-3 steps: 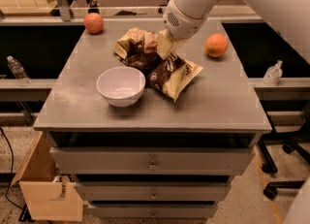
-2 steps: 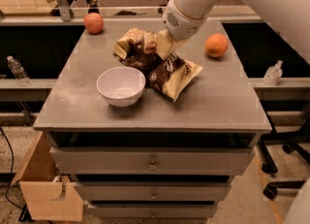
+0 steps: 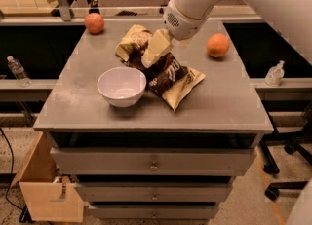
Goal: Move brown chip bag near white bowl
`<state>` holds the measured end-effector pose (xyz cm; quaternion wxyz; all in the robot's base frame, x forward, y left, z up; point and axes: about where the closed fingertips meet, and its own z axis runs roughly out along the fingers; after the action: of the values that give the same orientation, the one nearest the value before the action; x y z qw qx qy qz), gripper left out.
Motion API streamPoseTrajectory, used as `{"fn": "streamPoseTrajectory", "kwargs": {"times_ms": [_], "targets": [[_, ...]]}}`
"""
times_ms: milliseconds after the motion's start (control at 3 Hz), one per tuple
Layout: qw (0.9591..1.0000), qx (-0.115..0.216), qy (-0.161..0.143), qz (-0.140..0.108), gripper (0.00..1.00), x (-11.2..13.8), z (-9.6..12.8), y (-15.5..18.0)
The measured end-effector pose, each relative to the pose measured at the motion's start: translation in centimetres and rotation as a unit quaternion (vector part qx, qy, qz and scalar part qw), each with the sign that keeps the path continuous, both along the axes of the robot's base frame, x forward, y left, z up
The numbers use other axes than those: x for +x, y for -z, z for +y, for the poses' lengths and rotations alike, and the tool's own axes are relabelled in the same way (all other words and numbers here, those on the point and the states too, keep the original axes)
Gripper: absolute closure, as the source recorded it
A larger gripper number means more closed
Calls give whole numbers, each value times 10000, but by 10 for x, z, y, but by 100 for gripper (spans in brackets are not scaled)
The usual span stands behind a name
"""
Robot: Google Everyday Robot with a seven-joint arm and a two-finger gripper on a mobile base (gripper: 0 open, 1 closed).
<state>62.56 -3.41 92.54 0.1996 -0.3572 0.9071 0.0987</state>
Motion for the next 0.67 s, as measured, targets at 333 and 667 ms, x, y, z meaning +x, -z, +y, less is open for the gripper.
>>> {"fn": "streamPoseTrajectory", "kwargs": {"times_ms": [333, 667], "targets": [[10000, -16, -20, -49, 0, -1, -1, -2], [9996, -82, -176, -194, 0, -9, -16, -4]]}}
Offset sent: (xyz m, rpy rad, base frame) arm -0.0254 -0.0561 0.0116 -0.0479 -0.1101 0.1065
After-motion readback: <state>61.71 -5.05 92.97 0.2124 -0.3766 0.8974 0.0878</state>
